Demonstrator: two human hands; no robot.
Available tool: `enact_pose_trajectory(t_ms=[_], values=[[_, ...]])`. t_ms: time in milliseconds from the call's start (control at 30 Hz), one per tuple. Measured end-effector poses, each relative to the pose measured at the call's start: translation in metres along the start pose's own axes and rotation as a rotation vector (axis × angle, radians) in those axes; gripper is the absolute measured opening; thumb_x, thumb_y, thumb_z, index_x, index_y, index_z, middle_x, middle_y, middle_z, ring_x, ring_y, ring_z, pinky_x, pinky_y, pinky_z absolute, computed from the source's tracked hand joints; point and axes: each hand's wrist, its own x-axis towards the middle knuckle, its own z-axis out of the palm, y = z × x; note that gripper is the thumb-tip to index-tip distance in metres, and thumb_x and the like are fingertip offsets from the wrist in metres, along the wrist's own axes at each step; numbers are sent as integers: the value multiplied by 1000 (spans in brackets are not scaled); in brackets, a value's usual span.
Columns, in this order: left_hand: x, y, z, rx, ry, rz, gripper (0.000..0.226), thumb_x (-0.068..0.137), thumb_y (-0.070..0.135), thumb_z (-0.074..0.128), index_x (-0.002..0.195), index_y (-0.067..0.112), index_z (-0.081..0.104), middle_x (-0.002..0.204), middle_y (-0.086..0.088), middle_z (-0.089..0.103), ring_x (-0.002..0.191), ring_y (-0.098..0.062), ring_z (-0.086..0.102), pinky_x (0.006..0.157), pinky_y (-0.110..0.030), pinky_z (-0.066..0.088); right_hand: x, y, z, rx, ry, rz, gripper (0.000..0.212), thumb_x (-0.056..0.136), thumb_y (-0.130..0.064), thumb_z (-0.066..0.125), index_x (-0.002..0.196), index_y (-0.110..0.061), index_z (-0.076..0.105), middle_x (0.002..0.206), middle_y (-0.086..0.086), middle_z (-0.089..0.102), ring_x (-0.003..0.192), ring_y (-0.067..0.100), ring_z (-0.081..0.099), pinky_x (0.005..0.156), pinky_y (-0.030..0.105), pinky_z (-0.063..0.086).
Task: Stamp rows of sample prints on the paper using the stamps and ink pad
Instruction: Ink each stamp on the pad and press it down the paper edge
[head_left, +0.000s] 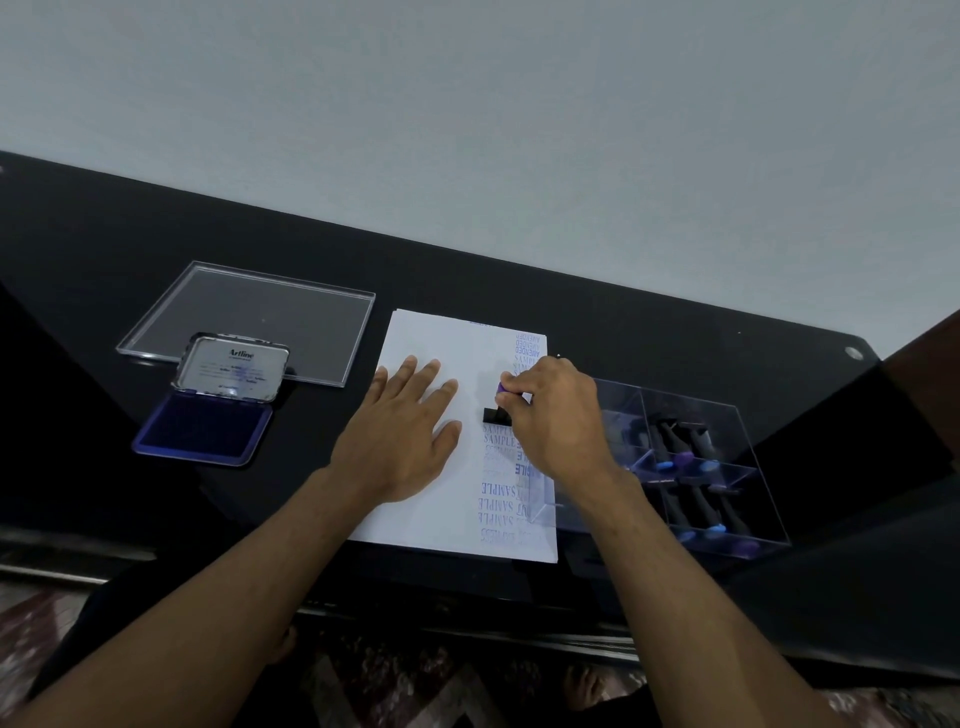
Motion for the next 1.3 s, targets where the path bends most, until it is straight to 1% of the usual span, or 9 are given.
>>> enact_pose_trajectory(t_ms=[167, 300, 467, 600, 733, 867, 933, 1133, 1300], values=[[0, 0, 1, -3, -2, -4, 79, 92, 63, 3, 157, 26, 29, 167, -3, 15, 155, -25, 4, 125, -51, 7, -1, -2, -1, 4, -4, 23, 18, 95, -23, 63, 101, -14, 77, 97, 2, 71, 83, 12, 62, 79, 16, 35], [0, -1, 3, 3, 5, 3, 75, 95, 61, 8, 156, 25, 30, 167, -4, 17, 155, -26, 5, 125, -51, 7, 0, -1, 0, 8, -7, 25, 17, 95, -20, 63, 100, -13, 77, 94, 2, 70, 77, 10, 57, 73, 14, 36], [1, -1, 3, 5, 7, -2, 74, 95, 61, 9, 156, 25, 30, 167, -4, 17, 155, -25, 5, 125, -49, 5, -1, -1, 1, 19, -4, 24, 16, 95, -20, 63, 98, -12, 77, 94, 3, 70, 77, 11, 57, 70, 13, 35], [1, -1, 3, 5, 0, -5, 75, 95, 61, 7, 157, 26, 29, 167, -3, 15, 155, -25, 4, 125, -49, 5, 0, -1, 1, 24, -3, 31, 15, 95, -17, 64, 96, -11, 77, 92, 3, 70, 73, 9, 54, 61, 6, 28], [0, 0, 0, -3, 0, -4, 78, 93, 62, 5, 157, 25, 29, 167, -3, 15, 155, -25, 4, 125, -51, 6, -2, -2, 2, 15, 0, 30, 15, 94, -16, 63, 93, -11, 77, 90, 3, 69, 76, 14, 60, 68, 14, 37], [-1, 1, -1, 3, -4, -3, 78, 93, 62, 4, 157, 25, 28, 168, -3, 14, 155, -25, 3, 126, -50, 6, 0, -3, 0, 9, -3, 42, 15, 94, -15, 63, 92, -12, 78, 89, 2, 70, 73, 12, 57, 56, 5, 27], [0, 2, -1, 6, -13, -7, 79, 92, 62, 2, 158, 26, 27, 168, -3, 13, 155, -24, 1, 126, -50, 5, -1, -3, -1, 8, -5, 36, 15, 95, -15, 63, 93, -12, 78, 90, 2, 70, 74, 11, 56, 56, 4, 25], [-1, 2, -2, 9, -21, -10, 82, 90, 63, 0, 158, 26, 26, 168, -2, 11, 155, -24, 1, 125, -51, 5, -2, -2, 1, 6, 1, 40, 15, 94, -15, 63, 91, -10, 77, 90, 4, 69, 78, 16, 61, 66, 15, 38], [0, 2, -1, 11, -26, -16, 82, 90, 64, -1, 158, 27, 25, 168, -1, 10, 155, -24, 0, 125, -51, 5, -2, -3, 1, 14, 7, 31, 15, 94, -15, 63, 92, -9, 77, 90, 5, 69, 78, 15, 60, 67, 17, 41]])
